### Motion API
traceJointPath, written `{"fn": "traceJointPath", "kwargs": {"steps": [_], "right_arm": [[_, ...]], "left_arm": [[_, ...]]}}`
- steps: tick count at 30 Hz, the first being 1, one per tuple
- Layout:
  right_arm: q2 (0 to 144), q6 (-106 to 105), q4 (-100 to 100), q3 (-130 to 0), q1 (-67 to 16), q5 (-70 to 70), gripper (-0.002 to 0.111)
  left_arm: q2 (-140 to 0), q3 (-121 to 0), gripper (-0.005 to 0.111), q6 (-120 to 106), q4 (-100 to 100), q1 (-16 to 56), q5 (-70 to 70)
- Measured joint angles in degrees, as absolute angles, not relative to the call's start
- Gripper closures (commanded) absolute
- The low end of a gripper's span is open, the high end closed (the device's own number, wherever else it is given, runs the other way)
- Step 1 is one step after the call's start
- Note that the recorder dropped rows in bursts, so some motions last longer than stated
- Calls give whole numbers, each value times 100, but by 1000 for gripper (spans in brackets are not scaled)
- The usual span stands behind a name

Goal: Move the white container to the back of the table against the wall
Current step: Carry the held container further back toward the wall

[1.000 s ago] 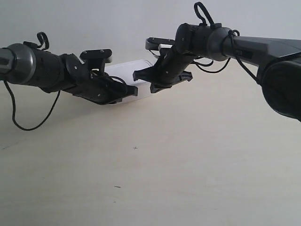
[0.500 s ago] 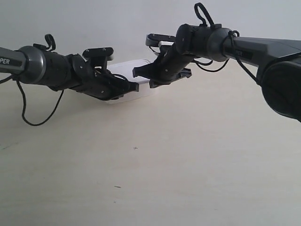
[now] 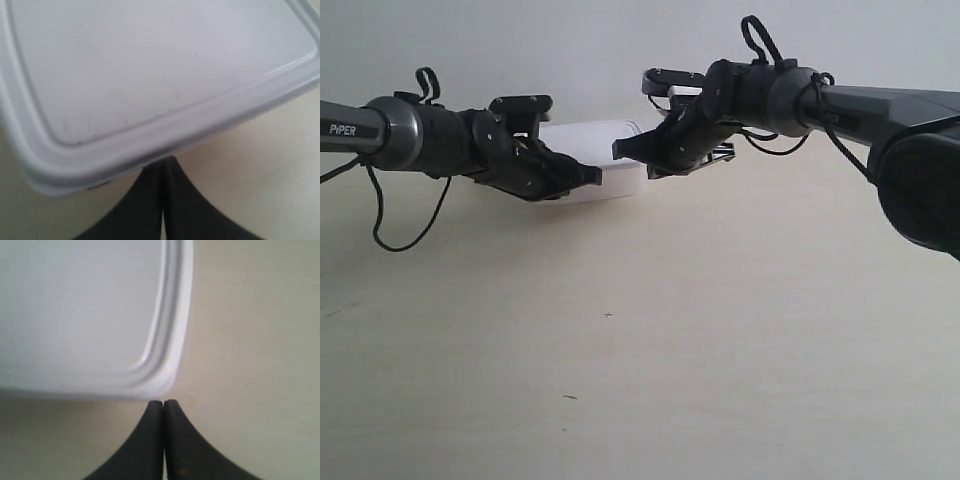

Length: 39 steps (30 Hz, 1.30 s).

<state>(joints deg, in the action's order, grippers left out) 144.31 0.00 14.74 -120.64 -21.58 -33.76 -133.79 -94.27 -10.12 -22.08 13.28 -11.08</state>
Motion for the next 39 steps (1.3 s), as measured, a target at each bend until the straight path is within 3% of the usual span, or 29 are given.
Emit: {"fn": "traceJointPath", "kwargs": {"steps": [13, 39], "right_arm": [[14497, -88, 1485, -12064, -2148, -3030, 108], [14497, -230, 1249, -12064, -1921, -3223, 108]], "left_arm": [[-13999, -10616, 107, -337, -1317, 1329, -1699], [-14512, -11174, 107, -222, -1104, 1267, -1554]]}}
